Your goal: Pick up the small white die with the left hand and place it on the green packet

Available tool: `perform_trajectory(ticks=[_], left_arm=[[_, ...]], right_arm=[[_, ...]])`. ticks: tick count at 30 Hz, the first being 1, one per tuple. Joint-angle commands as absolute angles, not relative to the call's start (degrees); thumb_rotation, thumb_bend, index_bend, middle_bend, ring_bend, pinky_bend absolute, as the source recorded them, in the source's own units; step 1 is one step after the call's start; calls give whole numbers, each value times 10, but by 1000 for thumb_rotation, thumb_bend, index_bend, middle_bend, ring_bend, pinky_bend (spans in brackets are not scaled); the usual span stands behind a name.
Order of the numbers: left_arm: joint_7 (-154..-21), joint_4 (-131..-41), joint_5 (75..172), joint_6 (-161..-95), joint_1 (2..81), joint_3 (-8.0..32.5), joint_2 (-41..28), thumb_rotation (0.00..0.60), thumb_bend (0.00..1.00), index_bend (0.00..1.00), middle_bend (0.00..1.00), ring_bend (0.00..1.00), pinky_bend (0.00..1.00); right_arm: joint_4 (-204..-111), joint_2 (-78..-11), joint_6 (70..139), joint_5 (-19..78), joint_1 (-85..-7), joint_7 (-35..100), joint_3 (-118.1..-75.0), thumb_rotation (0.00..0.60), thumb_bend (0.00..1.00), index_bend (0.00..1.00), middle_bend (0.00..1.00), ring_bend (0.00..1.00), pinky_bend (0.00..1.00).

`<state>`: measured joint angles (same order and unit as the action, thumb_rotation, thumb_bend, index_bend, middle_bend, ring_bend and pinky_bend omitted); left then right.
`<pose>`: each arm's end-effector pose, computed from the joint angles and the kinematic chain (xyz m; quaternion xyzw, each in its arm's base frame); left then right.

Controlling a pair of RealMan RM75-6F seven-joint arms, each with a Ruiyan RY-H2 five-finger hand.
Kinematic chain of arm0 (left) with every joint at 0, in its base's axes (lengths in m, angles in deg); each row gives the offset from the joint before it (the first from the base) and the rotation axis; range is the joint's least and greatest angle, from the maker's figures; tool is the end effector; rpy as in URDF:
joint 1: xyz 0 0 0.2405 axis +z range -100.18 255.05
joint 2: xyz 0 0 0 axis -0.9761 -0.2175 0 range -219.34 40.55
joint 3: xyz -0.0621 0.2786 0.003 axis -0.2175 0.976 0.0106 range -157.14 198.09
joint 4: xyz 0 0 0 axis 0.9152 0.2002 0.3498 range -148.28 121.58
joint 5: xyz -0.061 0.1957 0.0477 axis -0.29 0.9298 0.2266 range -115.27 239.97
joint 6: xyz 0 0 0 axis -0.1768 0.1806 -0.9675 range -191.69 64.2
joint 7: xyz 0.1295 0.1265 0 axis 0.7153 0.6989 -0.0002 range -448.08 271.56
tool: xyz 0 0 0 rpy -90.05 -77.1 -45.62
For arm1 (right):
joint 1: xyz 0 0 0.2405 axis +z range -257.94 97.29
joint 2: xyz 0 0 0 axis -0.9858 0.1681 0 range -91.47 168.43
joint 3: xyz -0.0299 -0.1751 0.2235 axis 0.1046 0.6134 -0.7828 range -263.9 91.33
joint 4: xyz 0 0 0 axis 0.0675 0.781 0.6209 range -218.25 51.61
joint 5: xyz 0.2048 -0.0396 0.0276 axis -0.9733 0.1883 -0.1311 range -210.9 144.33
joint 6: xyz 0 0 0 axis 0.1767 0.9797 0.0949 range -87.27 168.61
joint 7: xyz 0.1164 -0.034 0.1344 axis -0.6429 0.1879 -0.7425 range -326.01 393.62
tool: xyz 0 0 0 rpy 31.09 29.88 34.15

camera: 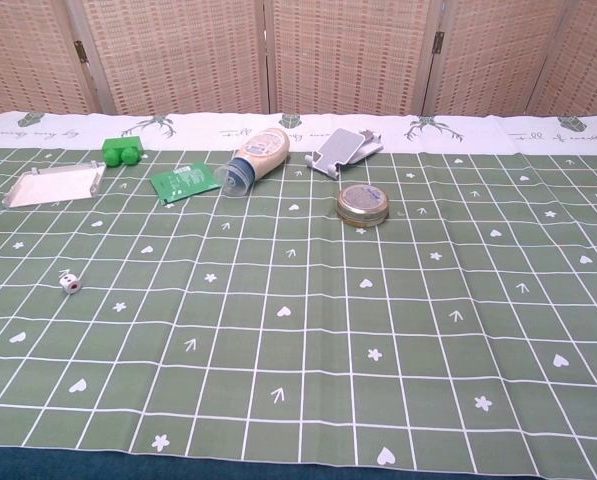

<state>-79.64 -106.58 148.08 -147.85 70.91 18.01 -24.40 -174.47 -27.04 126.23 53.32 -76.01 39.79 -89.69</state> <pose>-0.3289 0.2282 0.1606 -0.6262 -0.3499 -0.3550 0.5995 -0.3384 -0.2192 0.1671 0.6102 -0.3528 0.3641 0.6087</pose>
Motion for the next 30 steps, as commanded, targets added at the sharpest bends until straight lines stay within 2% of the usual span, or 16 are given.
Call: perform_trajectory(ticks=[1,17,21,24,26,30], left_arm=[[-796,-1065,1480,-1478,709,180,-243,600,261,216,233,150,190],[-835,-1059,1505,-1469,679,164,-237,600,262,232,234,162,190],[-840,-1061,1523,-1455,654,155,-236,600,261,248,250,207,190],[-843,-1064,1538,-1432,628,152,-235,600,262,274,314,261,206],[-844,-1062,1548,-1414,609,148,-232,600,262,289,360,304,262],[-843,-1055,1563,-1372,571,148,-225,600,261,318,450,405,452]], right_arm=[[-1744,-271,1262,533,-760,396,-897,600,224,202,247,199,237],[-1739,-267,1286,547,-765,392,-902,600,242,202,267,213,246],[-1743,-261,1288,545,-765,395,-905,600,244,202,267,213,246],[-1745,-258,1288,544,-764,396,-907,600,245,202,267,213,246],[-1746,-256,1288,544,-764,397,-908,600,244,202,267,213,246],[-1747,-254,1288,544,-764,396,-908,600,245,202,268,213,246]])
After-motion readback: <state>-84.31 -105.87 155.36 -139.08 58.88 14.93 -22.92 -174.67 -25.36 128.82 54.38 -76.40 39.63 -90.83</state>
